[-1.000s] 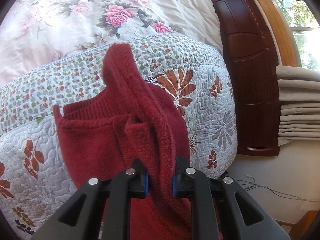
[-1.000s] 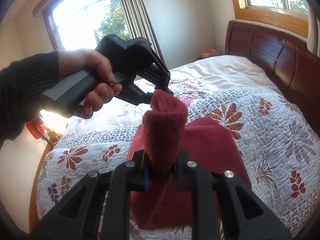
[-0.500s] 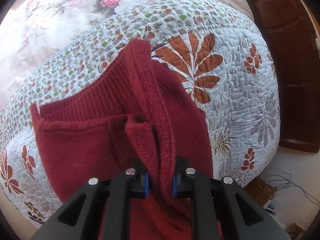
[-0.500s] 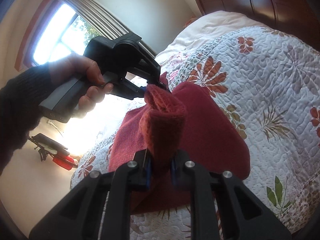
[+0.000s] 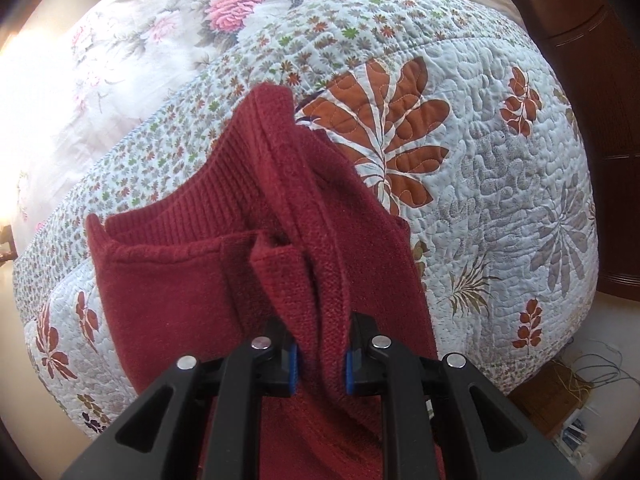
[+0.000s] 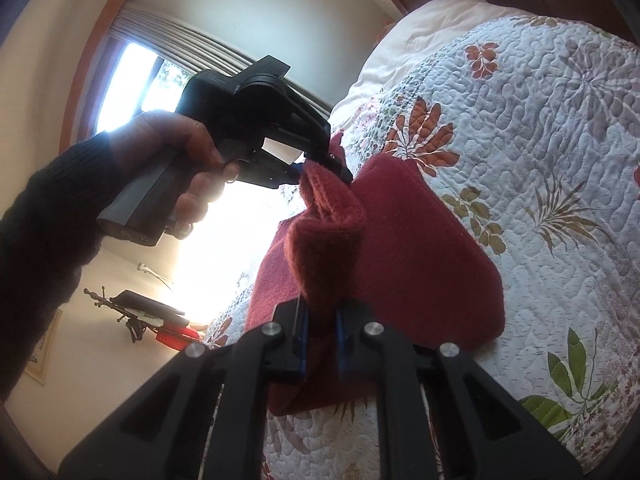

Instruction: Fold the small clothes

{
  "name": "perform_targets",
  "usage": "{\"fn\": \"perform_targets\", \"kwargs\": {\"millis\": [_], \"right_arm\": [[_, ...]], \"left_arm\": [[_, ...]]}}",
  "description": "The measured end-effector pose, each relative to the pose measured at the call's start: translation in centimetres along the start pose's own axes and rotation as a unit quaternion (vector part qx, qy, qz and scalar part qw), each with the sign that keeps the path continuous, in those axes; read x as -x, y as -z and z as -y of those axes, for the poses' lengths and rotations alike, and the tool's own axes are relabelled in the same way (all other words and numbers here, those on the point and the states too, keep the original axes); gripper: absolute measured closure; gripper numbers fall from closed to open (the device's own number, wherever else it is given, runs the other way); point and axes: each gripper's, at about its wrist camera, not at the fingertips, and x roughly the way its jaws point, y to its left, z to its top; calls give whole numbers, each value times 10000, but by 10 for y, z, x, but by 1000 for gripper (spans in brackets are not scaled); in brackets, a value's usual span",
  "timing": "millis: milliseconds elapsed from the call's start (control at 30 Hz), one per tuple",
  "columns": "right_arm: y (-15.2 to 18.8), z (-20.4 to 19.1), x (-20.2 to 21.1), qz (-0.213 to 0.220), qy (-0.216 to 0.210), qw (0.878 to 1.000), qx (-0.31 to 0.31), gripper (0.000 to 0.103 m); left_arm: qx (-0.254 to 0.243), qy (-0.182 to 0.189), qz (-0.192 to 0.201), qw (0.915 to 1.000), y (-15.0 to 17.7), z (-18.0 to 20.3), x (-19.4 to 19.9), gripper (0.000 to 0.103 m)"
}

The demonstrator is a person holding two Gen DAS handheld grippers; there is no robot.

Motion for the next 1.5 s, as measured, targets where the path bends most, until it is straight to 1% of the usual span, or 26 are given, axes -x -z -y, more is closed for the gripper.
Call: {"fn": "perform_targets", "kwargs": {"millis": [100, 233, 300, 333, 433, 500, 533, 567, 600, 633, 667, 733, 767, 800, 833, 933, 1033, 1067, 1100, 1133, 1233, 1333, 1400, 1433, 1467, 1500], "right_arm": [[8, 13, 3, 15, -36, 9998, -210, 95], [17, 45, -3, -28, -117, 9970, -760, 95], [22, 58, -6, -61, -139, 9953, -957, 95], [24, 65, -7, -88, -173, 9943, -1044, 95], [32, 89, -16, -315, -361, 9883, -1446, 94], [34, 104, -21, -539, -464, 9835, -1664, 79], [32, 109, -18, -573, -512, 9823, -1710, 76], [29, 112, -11, -585, -566, 9821, -1699, 75], [23, 112, -2, -588, -629, 9835, -1588, 75], [17, 110, 10, -560, -608, 9873, -1358, 73], [9, 107, 22, -541, -528, 9912, -1087, 67], [-8, 99, 39, -602, -410, 9960, -515, 62], [-17, 93, 42, -710, -376, 9966, -163, 57], [-25, 85, 40, -876, -350, 9953, 222, 48], [-30, 77, 34, -1118, -352, 9912, 613, 44], [-38, 50, 8, -1746, -320, 9688, 1731, 44], [-32, 37, -27, -2534, -475, 9383, 2304, 44], [-29, 36, -38, -2794, -485, 9285, 2398, 47], [-25, 36, -46, -2999, -507, 9202, 2464, 73], [-24, 39, -52, -3169, -495, 9149, 2449, 94], [-36, 56, -44, -3166, -555, 9212, 2191, 95], [-41, 81, -38, -3155, -374, 9274, 1974, 96], [-36, 90, -46, -3390, -344, 9216, 1860, 91], [-37, 89, -47, -3471, -466, 9198, 1771, 87], [-42, 85, -45, -3431, -616, 9222, 1676, 83], [-52, 80, -43, -3277, -742, 9289, 1555, 73]], "left_arm": [[-174, -375, 130, 9991, 6, 18, -3, 87], [-204, -902, 338, 9951, 8, 37, -15, 86], [-209, -1036, 502, 9931, 9, 45, -18, 81], [-218, -1021, 582, 9928, 10, 48, -17, 75], [-362, -836, 960, 9912, 12, 53, -4, 65], [-402, -629, 1294, 9888, 18, 47, 15, 59], [-401, -568, 1456, 9869, 21, 41, 26, 50], [-397, -349, 1639, 9851, 28, 33, 40, 46], [-407, -59, 1810, 9826, 36, 23, 53, 44], [-470, 219, 1953, 9794, 48, 12, 66, 38], [-548, 411, 2078, 9758, 60, 3, 76, 35], [-691, 603, 2323, 9683, 89, -17, 92, 29], [-757, 736, 2351, 9662, 104, -27, 95, 28], [-799, 937, 2371, 9636, 118, -37, 95, 28], [-819, 1088, 2377, 9617, 131, -44, 95, 28], [-858, 1285, 2317, 9604, 163, -60, 83, 28], [-814, 1405, 2248, 9608, 185, -70, 68, 28], [-745, 1479, 2192, 9615, 189, -74, 62, 28], [-676, 1561, 2135, 9620, 191, -78, 57, 28], [-624, 1652, 2080, 9621, 195, -82, 53, 28], [-757, 2014, 1974, 9564, 204, -81, 48, 28], [-1077, 2276, 1709, 9526, 210, -67, 31, 28], [-1257, 2149, 1410, 9582, 211, -56, 6, 28], [-1296, 2010, 1317, 9620, 212, -51, -6, 28], [-1334, 1910, 1241, 9645, 213, -48, -16, 28], [-1366, 1830, 1208, 9660, 214, -45, -23, 28]]}}
